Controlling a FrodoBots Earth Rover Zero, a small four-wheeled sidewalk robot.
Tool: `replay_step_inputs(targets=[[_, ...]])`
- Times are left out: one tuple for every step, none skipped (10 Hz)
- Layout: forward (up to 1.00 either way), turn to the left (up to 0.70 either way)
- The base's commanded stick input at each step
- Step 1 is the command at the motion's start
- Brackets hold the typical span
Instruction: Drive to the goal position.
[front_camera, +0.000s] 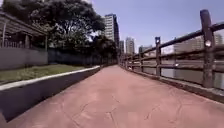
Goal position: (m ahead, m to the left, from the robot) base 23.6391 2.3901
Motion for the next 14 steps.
replay_step_inputs(targets=[[1.0,0.01],[1.0,0.01],[1.0,0.01],[1.0,0.01],[1.0,0.01],[1.0,0.01],[1.0,0.01],[1.0,0.01],[1.0,0.01],[1.0,0.01],[1.0,0.01],[1.0,0.01],[1.0,0.01],[1.0,0.01]])
